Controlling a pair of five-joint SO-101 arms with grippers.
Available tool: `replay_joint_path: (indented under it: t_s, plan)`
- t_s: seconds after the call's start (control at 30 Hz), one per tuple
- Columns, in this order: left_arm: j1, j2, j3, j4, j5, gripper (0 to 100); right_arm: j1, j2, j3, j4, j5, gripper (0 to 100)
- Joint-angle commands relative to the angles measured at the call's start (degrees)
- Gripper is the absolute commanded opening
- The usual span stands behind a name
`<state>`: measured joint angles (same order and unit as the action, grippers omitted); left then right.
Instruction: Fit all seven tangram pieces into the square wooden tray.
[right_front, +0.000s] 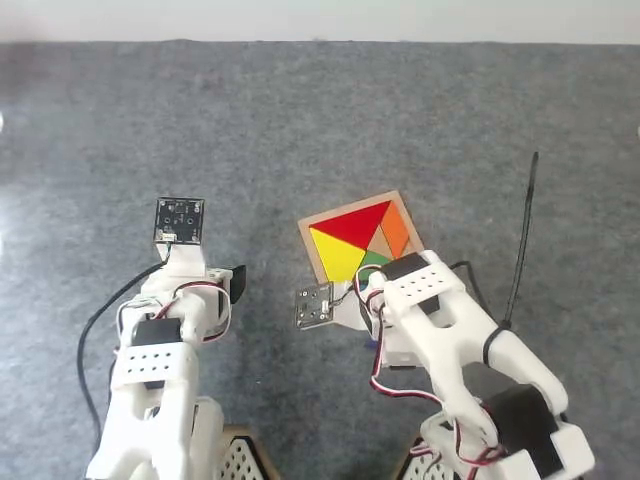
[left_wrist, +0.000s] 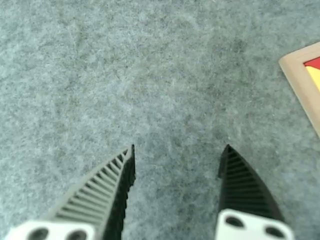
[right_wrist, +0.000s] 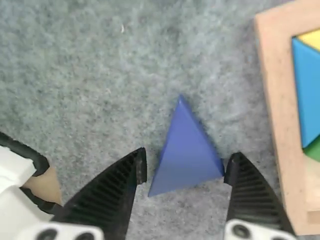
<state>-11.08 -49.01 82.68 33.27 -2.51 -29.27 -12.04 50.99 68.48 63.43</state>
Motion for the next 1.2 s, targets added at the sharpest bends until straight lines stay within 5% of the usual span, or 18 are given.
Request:
replay_joint_path:
  t_s: [0.0, 0.17, 0.4, 0.57, 0.73, 0.87, 1.17]
  plan:
    - [0.09, -0.44, -0.13, -0.88, -0.44, 27, 0.57, -1.19, 0.09, -0.31, 0.79, 16.1]
    - [0.09, -0.44, -0.13, -0.88, -0.44, 27, 0.57, -1.19, 0.09, -0.04, 0.79, 9.3]
    - [0.09, -0.44, -0.13, -0.88, -0.44, 27, 2.59, -1.89, -0.35, 0.22, 0.79, 9.8]
    - [0.09, -0.44, -0.13, -0.88, -0.44, 27, 2.59, -1.89, -0.44, 6.73, 0.53, 18.7]
    - [0.09, -0.53, -0.13, -0.88, -0.44, 27, 1.10, -1.27, -0.09, 7.34, 0.53, 9.5]
    - [0.09, -0.44, -0.13, -0.88, -0.44, 27, -1.45, -1.36, 1.05, 7.78, 0.09, 11.5]
    - [0.09, -0.53, -0.13, -0.88, -0.44, 27, -5.58, -1.80, -1.14, 9.54, -24.79, 27.3]
